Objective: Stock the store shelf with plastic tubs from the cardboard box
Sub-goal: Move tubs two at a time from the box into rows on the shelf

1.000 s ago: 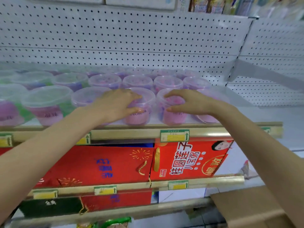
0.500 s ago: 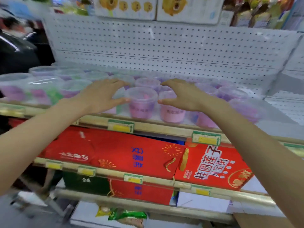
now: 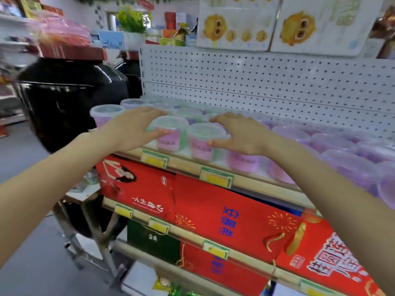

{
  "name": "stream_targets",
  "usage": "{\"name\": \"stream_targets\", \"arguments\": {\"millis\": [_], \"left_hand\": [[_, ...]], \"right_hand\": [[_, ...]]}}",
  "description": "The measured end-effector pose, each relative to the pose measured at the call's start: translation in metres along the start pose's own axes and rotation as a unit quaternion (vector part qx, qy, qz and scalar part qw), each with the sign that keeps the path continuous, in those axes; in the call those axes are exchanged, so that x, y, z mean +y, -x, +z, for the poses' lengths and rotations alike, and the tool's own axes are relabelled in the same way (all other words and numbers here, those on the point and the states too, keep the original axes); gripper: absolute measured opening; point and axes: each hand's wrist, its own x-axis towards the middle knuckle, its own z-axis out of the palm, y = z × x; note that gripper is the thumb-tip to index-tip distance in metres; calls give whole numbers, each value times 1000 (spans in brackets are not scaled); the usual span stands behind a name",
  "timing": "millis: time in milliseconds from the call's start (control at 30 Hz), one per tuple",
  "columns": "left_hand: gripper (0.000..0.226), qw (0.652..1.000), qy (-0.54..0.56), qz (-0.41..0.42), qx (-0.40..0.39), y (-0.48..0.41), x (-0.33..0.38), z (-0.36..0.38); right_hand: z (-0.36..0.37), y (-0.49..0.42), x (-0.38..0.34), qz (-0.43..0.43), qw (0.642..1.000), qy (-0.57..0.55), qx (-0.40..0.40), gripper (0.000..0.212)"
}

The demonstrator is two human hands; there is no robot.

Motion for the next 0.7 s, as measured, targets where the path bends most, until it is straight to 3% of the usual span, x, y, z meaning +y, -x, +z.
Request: {"name": "stream_targets", "arguments": {"millis": [233,367,500,700], "left_hand": [[80,1000,-14,-5,10,-13,-105,4],[61,1000,24,11,17,-30,-181,9],[64,998,50,45,-13,-45,-254,14],[107,982,105,123,-95,-74,-312,27]], "right_hand": [[28,-68,-53,-1,1000,5,20,67],[49,-131,-95,5,999,-9,45,65],[73,-190,-143,33,999,-14,34,64],[95,-234,-176,91,996,-4,-7,60]]}}
